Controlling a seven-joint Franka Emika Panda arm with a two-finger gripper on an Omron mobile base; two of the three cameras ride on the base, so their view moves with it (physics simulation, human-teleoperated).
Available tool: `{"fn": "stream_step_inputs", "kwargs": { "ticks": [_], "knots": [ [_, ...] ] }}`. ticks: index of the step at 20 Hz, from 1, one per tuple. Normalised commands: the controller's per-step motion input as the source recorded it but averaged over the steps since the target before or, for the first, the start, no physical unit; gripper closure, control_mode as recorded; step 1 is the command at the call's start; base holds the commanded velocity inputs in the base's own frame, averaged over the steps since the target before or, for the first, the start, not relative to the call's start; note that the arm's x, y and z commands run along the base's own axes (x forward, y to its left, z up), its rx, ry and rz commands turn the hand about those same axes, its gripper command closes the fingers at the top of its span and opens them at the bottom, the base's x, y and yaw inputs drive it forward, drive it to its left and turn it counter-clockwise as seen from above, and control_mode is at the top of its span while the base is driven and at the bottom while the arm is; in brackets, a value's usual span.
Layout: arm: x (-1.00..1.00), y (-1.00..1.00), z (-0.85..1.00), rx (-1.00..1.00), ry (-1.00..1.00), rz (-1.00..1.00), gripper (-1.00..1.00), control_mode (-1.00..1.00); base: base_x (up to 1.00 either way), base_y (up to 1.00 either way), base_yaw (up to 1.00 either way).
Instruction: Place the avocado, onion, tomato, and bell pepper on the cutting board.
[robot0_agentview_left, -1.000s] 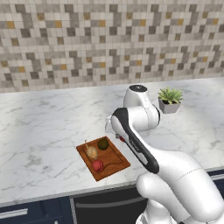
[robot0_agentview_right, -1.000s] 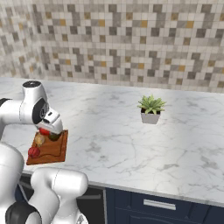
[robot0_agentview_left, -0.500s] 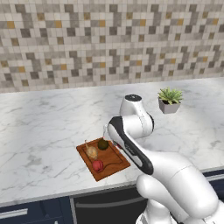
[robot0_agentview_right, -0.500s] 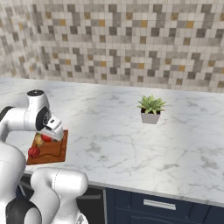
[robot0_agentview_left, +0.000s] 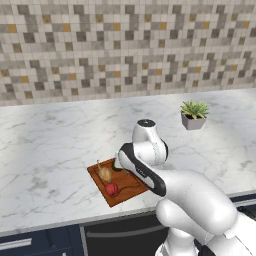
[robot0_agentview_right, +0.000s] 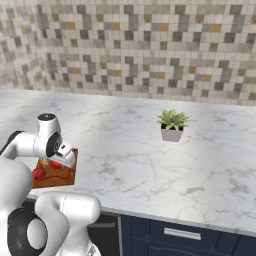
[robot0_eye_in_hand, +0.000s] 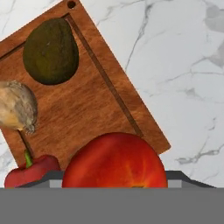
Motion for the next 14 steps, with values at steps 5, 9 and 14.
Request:
{"fn": "stream_step_inputs", "kwargs": {
  "ticks": [5,9,14],
  "knots": [
    [0.14,0.23,-0.27,0.0,0.02,0.0,1.0,-1.0,0.0,0.0,0.0],
    [0.05,0.15,-0.24,0.0,0.0,0.0,1.0,-1.0,0.0,0.0,0.0],
    [0.09,0.07,-0.26,0.0,0.01,0.0,1.0,-1.0,0.0,0.0,0.0]
  ]
}}
